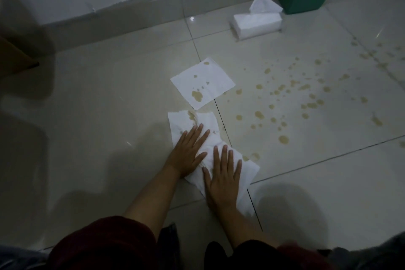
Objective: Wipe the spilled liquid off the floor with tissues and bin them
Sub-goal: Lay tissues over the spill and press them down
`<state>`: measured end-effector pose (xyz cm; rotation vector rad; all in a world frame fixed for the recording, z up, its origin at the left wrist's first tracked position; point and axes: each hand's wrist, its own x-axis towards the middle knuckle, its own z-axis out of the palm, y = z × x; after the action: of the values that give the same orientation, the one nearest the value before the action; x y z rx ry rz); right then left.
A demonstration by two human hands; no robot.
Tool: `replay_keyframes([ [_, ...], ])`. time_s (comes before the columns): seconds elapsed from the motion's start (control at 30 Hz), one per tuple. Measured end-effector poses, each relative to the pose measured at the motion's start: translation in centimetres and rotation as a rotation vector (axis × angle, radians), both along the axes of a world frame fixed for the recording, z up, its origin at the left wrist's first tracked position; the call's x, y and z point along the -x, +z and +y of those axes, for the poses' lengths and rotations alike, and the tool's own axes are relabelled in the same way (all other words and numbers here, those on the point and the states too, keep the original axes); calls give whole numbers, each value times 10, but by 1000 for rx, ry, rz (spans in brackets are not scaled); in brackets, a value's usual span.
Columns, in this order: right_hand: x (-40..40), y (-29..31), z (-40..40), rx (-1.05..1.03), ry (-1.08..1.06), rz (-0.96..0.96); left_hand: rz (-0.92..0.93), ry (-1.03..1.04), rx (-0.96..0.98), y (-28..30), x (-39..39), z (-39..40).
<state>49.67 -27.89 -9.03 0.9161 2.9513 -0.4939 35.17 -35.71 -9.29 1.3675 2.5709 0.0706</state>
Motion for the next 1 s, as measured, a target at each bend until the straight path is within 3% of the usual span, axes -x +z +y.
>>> replay_keyframes([
  [0.1, 2, 3, 0, -7, -7, -8, 30, 3, 80, -1, 1, 1],
  [0.27, -3, -3, 13, -11, -44, 28, -25, 10, 57, 1, -11, -1],
  [0.5, -5, -9, 12, 53, -76, 18, -115, 84, -156, 10, -31, -12],
  [0.6, -7, -8, -5, 83, 46, 47, -34, 45, -332, 14, -35, -18],
  [0.7, -10, -8, -14, 42, 150, 48, 75, -36, -366, 12, -33, -19],
  [0.8, -7, -6, -12, 45, 142, 31, 11, 78, -428, 12, -31, -14],
  [1.0, 10, -5, 6, 76, 69, 9, -71, 175, -162, -2, -41, -12],
])
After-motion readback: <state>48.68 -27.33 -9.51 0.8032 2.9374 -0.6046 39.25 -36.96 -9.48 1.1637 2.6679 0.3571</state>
